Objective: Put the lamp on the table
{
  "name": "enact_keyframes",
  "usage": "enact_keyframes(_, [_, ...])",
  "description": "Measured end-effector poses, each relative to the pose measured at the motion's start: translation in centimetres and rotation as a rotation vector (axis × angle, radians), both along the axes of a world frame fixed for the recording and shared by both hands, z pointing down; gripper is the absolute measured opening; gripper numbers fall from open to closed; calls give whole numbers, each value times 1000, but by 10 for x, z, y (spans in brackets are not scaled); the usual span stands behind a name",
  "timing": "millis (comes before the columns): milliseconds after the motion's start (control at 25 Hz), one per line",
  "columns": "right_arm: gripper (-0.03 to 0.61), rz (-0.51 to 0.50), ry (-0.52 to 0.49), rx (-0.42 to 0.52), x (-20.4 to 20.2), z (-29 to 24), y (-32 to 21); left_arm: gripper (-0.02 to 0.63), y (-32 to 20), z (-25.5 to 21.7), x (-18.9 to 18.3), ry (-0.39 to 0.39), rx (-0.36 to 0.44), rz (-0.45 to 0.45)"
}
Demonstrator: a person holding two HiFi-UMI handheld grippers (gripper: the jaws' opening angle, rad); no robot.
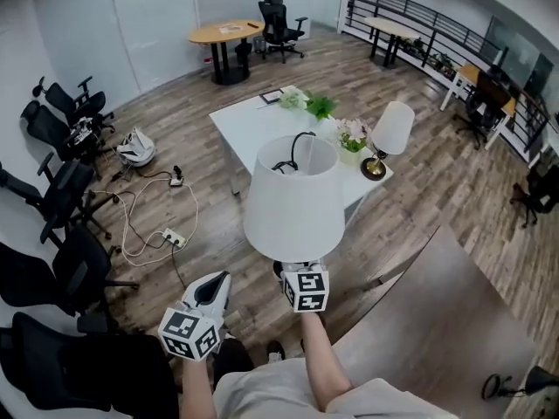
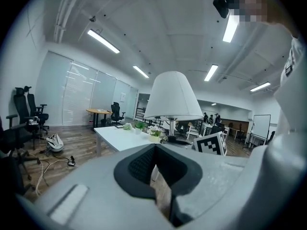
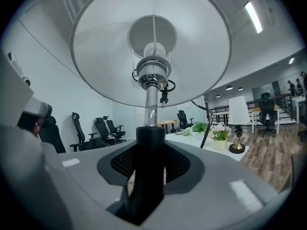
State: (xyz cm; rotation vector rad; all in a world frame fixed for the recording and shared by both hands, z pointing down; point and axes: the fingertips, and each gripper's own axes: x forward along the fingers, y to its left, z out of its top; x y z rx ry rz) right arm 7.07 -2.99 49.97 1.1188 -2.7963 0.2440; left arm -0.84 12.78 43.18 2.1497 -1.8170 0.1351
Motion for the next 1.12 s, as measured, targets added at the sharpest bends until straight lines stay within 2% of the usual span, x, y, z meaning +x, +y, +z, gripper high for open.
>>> enact_keyframes(200, [164, 22, 31, 11, 0, 4, -6, 0, -20, -1, -10, 23, 24, 16])
enact_keyframes(440, [164, 61, -22, 12, 1, 0, -33, 0, -61, -1, -15, 45, 42, 68])
enact_keyframes(600, [164, 119, -27, 17, -2, -4, -58, 0, -82, -2, -23, 31, 41, 125])
enact_keyframes(760, [164, 174, -31, 15, -11, -9, -89, 0, -115, -6, -47, 32, 39, 158])
enact_keyframes(880, [164, 206, -37, 29, -23, -18, -111, 0, -141, -12, -65, 41, 51, 186])
enact_keyframes(1120, [164, 302, -24, 60, -25, -32, -144, 0, -186, -7, -78, 75, 45, 290])
